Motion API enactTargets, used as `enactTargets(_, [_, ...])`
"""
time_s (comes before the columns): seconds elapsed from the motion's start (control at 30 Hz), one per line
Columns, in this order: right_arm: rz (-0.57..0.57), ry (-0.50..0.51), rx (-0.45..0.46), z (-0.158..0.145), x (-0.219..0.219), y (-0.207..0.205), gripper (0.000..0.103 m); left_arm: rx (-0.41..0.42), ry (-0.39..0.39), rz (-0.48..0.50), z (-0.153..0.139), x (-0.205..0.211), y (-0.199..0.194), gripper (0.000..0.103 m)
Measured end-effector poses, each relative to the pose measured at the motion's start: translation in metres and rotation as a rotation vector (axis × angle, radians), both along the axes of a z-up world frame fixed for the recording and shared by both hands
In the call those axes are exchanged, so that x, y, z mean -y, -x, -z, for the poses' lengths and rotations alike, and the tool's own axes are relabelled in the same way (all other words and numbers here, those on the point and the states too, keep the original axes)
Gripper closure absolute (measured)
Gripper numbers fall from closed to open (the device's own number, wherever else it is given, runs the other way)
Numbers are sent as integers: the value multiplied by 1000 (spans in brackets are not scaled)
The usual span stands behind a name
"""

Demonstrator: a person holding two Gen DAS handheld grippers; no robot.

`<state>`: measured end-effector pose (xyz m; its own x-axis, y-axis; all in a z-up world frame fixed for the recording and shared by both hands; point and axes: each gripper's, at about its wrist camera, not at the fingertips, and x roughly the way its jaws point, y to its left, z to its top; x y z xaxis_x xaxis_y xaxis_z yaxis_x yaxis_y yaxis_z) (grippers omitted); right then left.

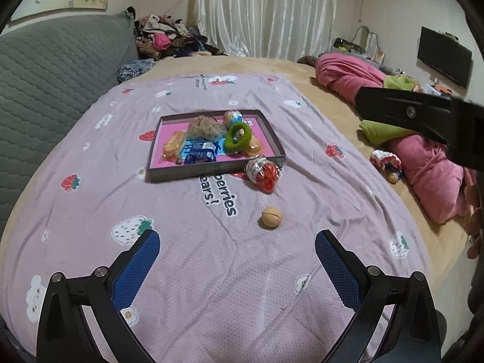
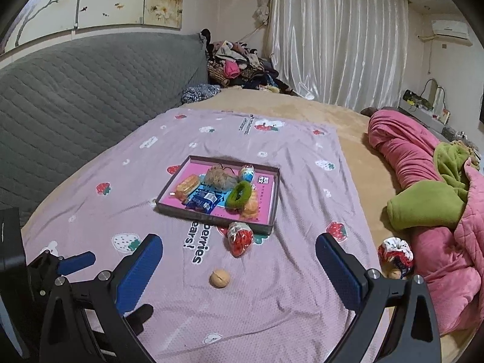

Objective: Organize objects
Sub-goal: 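Move both open grippers toward the red Kinder egg and walnut on the sheet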

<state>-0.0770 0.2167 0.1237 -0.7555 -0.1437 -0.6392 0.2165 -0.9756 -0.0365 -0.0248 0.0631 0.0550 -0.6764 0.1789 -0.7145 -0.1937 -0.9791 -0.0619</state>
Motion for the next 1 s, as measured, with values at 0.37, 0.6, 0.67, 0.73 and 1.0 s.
enactTargets(0.37, [-2,-30,47,35,-9,24,1,51,18,33,37,-26,21,0])
enactTargets(0.6, [0,-38,84,55,-11,36,1,89,13,36,58,-27,35,1])
enactTargets(0.67, [3,-37,98,61,-11,40,1,107,17,38,65,-28,39,1])
enactTargets(0.73, [5,-40,109,67,-11,43,1,115,19,33,70,-28,42,0])
enactTargets(1.0, [4,-62,146,88,-10,55,1,109,-17,41,78,-27,47,1])
